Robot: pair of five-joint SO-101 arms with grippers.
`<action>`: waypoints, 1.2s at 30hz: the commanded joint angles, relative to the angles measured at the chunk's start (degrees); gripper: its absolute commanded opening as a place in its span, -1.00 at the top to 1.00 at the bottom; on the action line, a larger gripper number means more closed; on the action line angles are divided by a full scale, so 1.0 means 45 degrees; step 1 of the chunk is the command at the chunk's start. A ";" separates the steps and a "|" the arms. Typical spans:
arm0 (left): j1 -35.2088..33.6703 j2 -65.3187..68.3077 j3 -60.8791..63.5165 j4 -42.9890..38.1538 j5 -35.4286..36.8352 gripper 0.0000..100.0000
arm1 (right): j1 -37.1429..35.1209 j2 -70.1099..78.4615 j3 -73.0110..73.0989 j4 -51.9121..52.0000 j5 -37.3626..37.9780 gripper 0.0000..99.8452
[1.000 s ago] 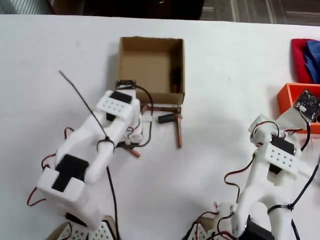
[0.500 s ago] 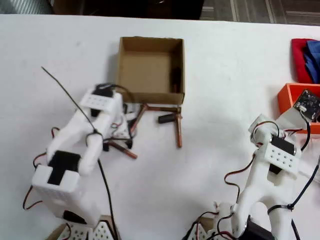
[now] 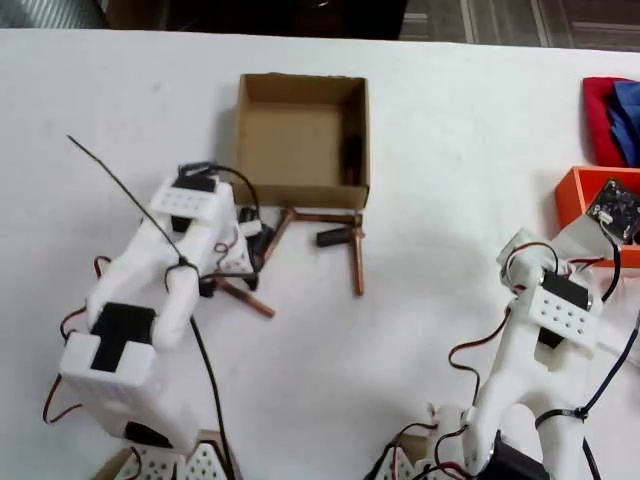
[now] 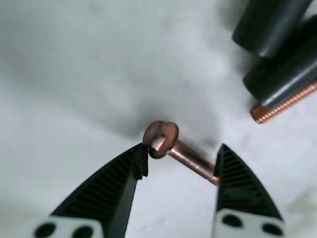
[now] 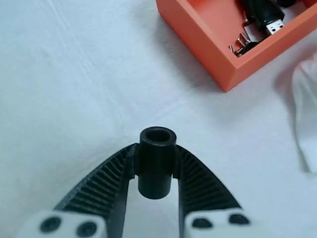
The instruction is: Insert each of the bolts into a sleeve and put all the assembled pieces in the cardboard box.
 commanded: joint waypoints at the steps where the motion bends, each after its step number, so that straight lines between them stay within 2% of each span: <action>1: 0.0508 -0.0195 -0.0186 -0.0352 0.0059 0.83 | 0.0186 -0.0088 -0.0684 0.0088 -0.0117 0.95; 2: 0.0664 -0.0195 -0.0186 -0.0352 0.0059 0.94 | 0.0186 -0.0088 -0.0684 0.0088 -0.0117 0.95; 3: 0.0801 -0.0195 -0.0186 -0.0332 0.0059 0.97 | 0.0186 -0.0088 -0.0684 0.0088 -0.0117 0.95; 6: 0.0977 -0.0195 -0.0186 -0.0332 0.0059 0.88 | 0.0186 -0.0088 -0.0684 0.0088 -0.0117 0.95; 13: 0.0899 -0.0215 -0.0674 -0.0547 0.0020 0.95 | 0.0186 -0.0088 -0.0684 0.0088 -0.0117 0.95; 19: -0.0410 -0.0215 -0.2471 -0.0547 -0.0274 0.95 | 0.0186 -0.0088 -0.0684 0.0088 -0.0117 0.95; 25: -0.1582 -0.0195 -0.2842 -0.1074 -0.4122 0.95 | 0.0205 -0.0088 -0.0684 0.0088 -0.0117 0.95; 31: -0.1582 -0.0195 -0.2823 -0.1465 -0.7951 0.94 | 0.0205 -0.0088 -0.0684 0.0088 -0.0117 0.95; 36: -0.1582 0.0781 -0.1983 -0.2755 -0.9905 0.94 | 0.0205 -0.0088 -0.0684 0.0107 -0.0117 0.95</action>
